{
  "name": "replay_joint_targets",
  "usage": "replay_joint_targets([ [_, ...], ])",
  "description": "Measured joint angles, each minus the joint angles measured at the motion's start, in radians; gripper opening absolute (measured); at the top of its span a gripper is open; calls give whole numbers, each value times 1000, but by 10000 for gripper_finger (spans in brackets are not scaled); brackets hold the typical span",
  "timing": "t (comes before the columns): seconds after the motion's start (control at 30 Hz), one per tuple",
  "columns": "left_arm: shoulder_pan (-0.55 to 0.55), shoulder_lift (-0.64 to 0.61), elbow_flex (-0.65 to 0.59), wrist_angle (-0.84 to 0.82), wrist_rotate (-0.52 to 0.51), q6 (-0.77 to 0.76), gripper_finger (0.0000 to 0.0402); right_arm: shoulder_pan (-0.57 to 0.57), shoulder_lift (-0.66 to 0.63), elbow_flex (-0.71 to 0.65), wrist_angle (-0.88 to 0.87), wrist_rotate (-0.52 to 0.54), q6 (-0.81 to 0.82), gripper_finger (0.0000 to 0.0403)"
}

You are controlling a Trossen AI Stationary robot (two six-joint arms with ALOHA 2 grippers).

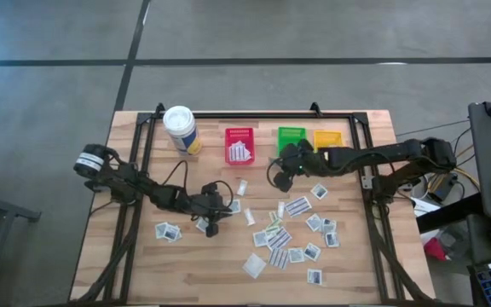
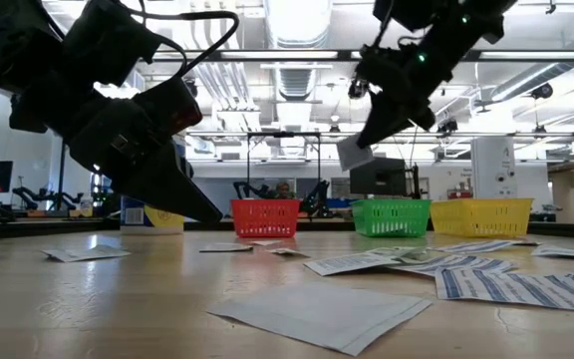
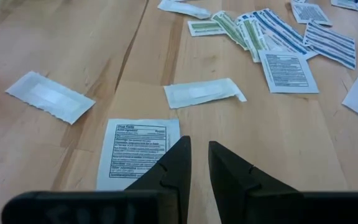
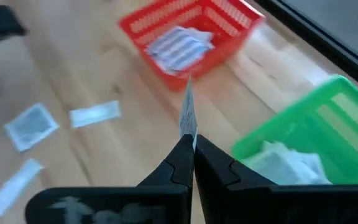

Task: Pick & Place First Aid Supplies
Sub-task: Put the alcohol pad in the green bin

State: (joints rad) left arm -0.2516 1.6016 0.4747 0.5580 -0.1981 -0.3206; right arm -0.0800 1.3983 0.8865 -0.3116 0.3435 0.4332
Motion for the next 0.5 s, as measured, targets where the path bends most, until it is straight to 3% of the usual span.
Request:
replay_joint_targets([
  [0.5,-17,0,3,3,-1,-23,64,-251,-143,-148,16,-5,133,8],
])
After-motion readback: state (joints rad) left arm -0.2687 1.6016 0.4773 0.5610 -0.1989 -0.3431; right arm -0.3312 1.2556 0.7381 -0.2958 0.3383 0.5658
